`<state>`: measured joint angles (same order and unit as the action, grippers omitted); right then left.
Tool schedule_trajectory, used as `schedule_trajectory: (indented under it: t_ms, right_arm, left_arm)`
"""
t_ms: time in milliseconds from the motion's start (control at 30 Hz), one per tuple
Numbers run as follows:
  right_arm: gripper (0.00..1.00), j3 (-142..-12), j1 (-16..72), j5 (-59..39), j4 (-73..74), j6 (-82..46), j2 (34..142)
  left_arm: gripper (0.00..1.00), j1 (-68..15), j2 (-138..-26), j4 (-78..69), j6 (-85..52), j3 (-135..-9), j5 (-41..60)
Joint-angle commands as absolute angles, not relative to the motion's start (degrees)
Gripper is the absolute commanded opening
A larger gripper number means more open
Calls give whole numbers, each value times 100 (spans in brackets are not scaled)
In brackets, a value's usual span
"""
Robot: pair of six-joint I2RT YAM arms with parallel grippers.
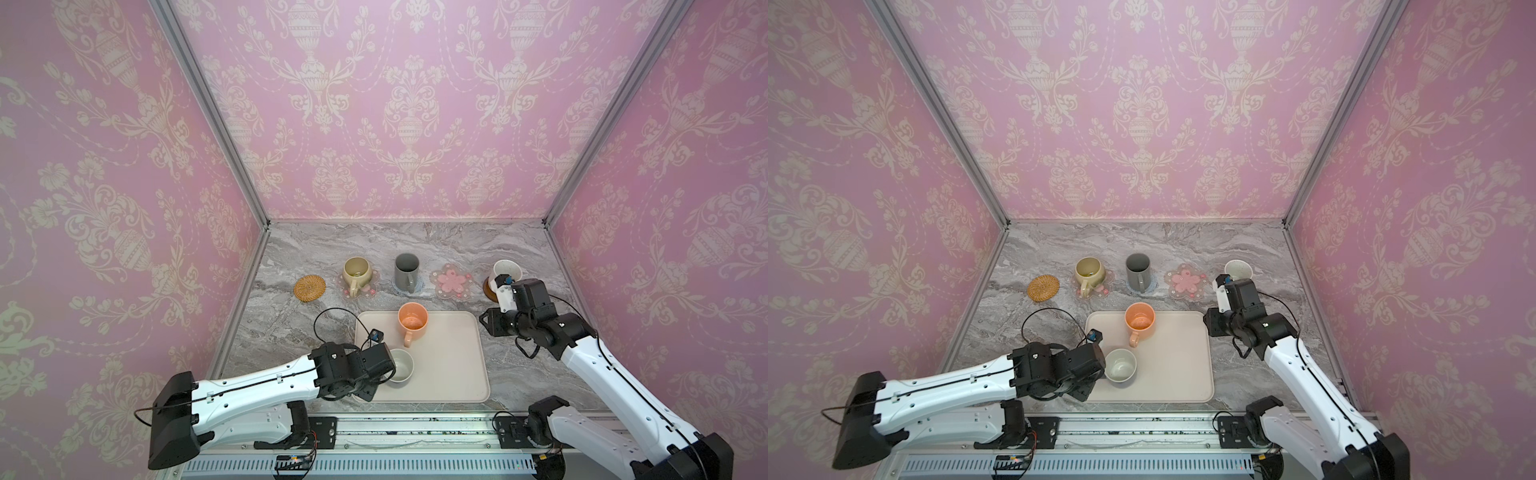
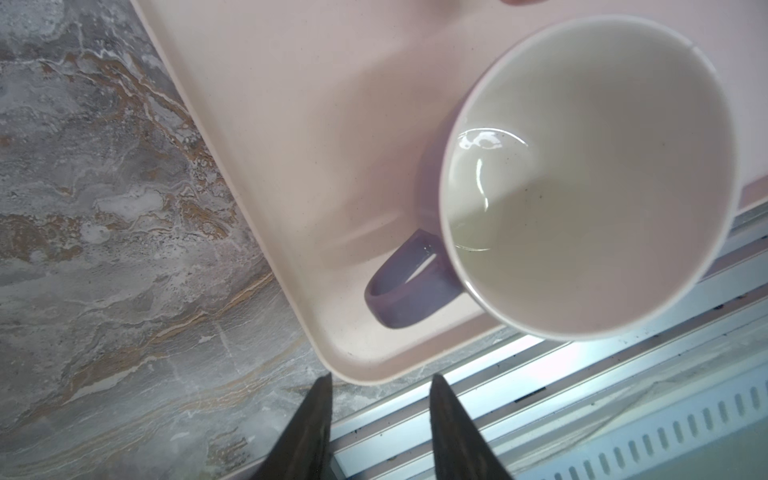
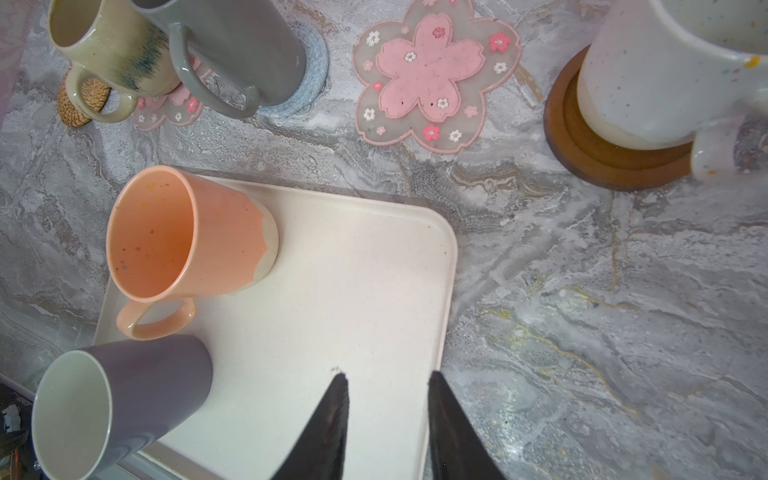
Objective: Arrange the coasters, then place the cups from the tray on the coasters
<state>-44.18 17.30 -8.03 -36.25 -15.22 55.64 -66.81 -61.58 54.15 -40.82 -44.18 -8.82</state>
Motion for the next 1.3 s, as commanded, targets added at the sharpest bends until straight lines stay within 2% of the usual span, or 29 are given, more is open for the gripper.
schedule_trajectory:
  t_ms: [0,600,1267]
  right_arm:
    - [35,-4290,1764,-872,-3507,-1600,5611]
    - [36,-4193,1761,-756,-3561,-1453,5624]
    - [37,-4133,1765,-791,-3508,-1459,5691]
  left_arm:
    - [46,-6636,-6214,5559,-3628,-4557,-1047]
    - [51,-6641,-7325,5034,-2469,-4852,-1191]
    - [48,-6636,-7589,4140,-2314,-4655,-739]
